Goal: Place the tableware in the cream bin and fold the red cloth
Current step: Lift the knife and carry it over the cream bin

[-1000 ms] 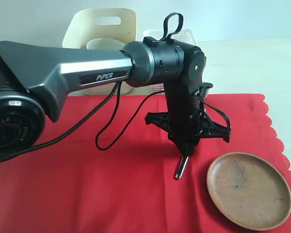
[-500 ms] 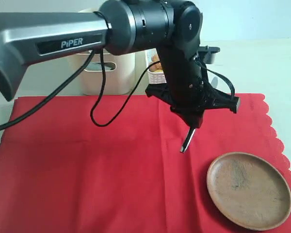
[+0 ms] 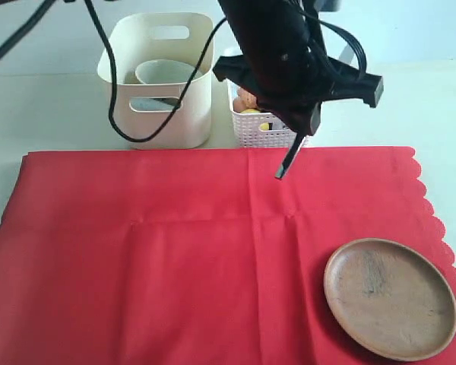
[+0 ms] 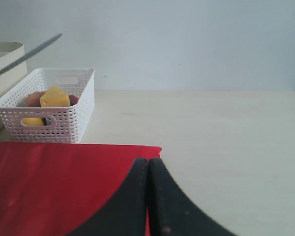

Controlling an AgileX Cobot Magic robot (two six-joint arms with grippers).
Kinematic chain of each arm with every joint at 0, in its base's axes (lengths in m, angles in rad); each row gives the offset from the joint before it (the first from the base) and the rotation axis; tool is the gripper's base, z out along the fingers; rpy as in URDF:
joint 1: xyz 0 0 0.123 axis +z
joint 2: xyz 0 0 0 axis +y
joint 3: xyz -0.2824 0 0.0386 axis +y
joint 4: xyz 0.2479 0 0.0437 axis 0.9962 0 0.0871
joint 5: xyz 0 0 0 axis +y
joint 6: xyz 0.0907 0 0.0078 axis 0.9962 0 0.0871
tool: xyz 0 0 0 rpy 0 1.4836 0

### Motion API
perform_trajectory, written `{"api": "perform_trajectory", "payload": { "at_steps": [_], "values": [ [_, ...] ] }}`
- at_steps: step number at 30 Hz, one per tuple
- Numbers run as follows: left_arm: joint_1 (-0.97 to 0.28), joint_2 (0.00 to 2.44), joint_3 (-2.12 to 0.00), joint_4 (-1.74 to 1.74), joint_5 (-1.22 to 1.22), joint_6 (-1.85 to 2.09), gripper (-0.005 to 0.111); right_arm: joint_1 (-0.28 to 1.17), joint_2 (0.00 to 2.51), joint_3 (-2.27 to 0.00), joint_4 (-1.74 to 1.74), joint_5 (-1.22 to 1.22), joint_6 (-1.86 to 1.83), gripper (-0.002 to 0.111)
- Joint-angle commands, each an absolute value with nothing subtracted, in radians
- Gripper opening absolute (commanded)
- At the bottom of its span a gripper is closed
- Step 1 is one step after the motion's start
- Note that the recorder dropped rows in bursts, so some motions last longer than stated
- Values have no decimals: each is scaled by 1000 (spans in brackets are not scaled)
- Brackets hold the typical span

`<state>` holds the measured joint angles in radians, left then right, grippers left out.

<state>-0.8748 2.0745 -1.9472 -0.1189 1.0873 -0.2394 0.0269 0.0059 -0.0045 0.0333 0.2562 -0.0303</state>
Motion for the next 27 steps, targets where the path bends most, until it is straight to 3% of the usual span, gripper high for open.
{"api": "perform_trajectory", "payload": {
  "at_steps": [1, 27],
  "values": [
    [-845, 2021, -1946, -99, 1084, -237, 0, 23, 0, 0, 35, 244, -34, 0],
    [-557, 1929, -1946, -71, 923, -241, 0, 23, 0, 0, 35, 244, -34, 0]
  ]
}}
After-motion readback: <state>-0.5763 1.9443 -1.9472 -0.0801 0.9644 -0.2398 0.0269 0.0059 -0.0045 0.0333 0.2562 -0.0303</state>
